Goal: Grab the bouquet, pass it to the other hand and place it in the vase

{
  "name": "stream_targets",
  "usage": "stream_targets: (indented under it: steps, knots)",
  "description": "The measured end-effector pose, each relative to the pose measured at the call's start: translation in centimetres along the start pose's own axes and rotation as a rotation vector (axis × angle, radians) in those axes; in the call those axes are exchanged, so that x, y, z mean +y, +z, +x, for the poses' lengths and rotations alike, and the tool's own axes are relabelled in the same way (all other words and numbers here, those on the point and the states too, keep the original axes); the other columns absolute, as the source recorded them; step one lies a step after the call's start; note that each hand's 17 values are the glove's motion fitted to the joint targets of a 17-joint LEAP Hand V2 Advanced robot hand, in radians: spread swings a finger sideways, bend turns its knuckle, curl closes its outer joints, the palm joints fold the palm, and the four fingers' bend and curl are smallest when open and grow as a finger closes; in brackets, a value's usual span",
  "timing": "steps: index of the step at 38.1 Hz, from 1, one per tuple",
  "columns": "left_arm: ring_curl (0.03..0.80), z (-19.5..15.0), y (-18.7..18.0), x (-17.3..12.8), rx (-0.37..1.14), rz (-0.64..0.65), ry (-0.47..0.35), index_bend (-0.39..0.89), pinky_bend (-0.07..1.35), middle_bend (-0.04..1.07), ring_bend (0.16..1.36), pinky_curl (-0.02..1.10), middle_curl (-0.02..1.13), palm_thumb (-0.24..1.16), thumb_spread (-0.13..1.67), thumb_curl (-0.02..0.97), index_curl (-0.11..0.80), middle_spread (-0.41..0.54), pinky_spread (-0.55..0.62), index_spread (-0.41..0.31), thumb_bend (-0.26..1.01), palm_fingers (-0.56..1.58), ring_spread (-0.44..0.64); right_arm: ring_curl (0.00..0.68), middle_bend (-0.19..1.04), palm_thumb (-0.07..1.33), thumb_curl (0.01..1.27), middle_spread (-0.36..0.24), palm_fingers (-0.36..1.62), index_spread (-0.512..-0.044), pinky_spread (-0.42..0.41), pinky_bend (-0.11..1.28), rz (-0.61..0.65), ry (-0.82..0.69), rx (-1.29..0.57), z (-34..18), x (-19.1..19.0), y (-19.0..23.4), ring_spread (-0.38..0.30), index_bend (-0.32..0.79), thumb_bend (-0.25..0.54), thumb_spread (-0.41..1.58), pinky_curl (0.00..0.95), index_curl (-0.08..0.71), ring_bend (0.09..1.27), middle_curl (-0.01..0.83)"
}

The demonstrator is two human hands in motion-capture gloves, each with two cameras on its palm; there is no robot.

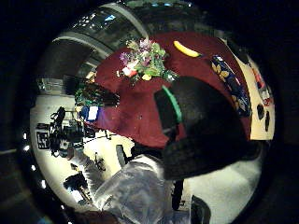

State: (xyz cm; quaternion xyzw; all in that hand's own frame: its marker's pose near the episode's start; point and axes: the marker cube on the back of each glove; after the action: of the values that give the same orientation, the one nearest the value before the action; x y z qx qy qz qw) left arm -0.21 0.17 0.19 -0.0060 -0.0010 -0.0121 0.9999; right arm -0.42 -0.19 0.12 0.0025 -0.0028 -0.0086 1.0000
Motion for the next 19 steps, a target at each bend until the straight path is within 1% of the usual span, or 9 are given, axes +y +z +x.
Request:
stream_targets:
  steps: [1,4,8,14,17,19]
  knots:
    - [0.074,-0.1,0.1,0.0,0.002,-0.003,-0.004,0.14,0.37,0.13,0.41,0.08,0.02,0.21,0.46,0.041,0.036,0.100,0.13,-0.014,0.14,0.29,0.13,0.092,0.25,0.30,0.06,0.012,0.59,-0.163,0.057,0.40,0.000,-0.004,0.000,-0.1,0.0,0.1,0.007,0.10,0.200,0.45,0.089,0.025,0.44,0.067]
    - [0.122,-0.3,0.5,0.2,0.024,-0.019,-0.020,0.14,0.40,0.15,0.46,0.13,0.06,0.23,0.68,0.065,0.064,0.133,0.18,-0.018,0.15,0.26,0.17,0.164,0.26,0.34,0.09,0.016,0.55,-0.219,0.078,0.43,0.003,-0.027,-0.003,-0.7,-0.4,0.4,0.010,0.10,0.221,0.67,0.157,0.073,0.48,0.112]
    - [0.160,-0.3,0.8,0.4,0.050,-0.028,-0.020,0.15,0.42,0.16,0.50,0.17,0.09,0.25,0.89,0.093,0.101,0.164,0.22,-0.021,0.15,0.23,0.22,0.214,0.27,0.36,0.11,0.020,0.52,-0.265,0.095,0.44,0.008,-0.055,-0.015,-1.4,-0.6,0.6,0.012,0.11,0.225,0.89,0.205,0.106,0.50,0.157]
    - [0.189,0.6,0.2,0.0,0.062,0.017,0.005,0.15,0.44,0.18,0.53,0.21,0.13,0.25,1.08,0.129,0.143,0.183,0.26,-0.024,0.14,0.21,0.26,0.248,0.27,0.36,0.14,0.023,0.49,-0.299,0.108,0.45,-0.004,-0.067,-0.033,-1.9,-1.6,0.4,0.014,0.11,0.207,1.08,0.241,0.129,0.51,0.208]
    - [0.199,1.3,0.0,-0.7,0.083,0.063,0.016,0.15,0.44,0.18,0.54,0.22,0.15,0.25,1.14,0.145,0.160,0.188,0.27,-0.019,0.13,0.20,0.27,0.259,0.28,0.36,0.16,0.023,0.49,-0.308,0.112,0.45,-0.022,-0.068,-0.043,-2.3,-2.1,0.2,0.014,0.11,0.194,1.14,0.254,0.136,0.52,0.227]
    - [0.204,1.8,-0.2,-1.1,0.098,0.094,0.019,0.15,0.44,0.18,0.55,0.23,0.16,0.25,1.17,0.154,0.171,0.191,0.27,-0.018,0.12,0.19,0.27,0.267,0.28,0.36,0.16,0.024,0.48,-0.305,0.114,0.45,-0.040,-0.070,-0.041,-2.5,-2.4,0.1,0.014,0.10,0.182,1.16,0.263,0.139,0.52,0.240]
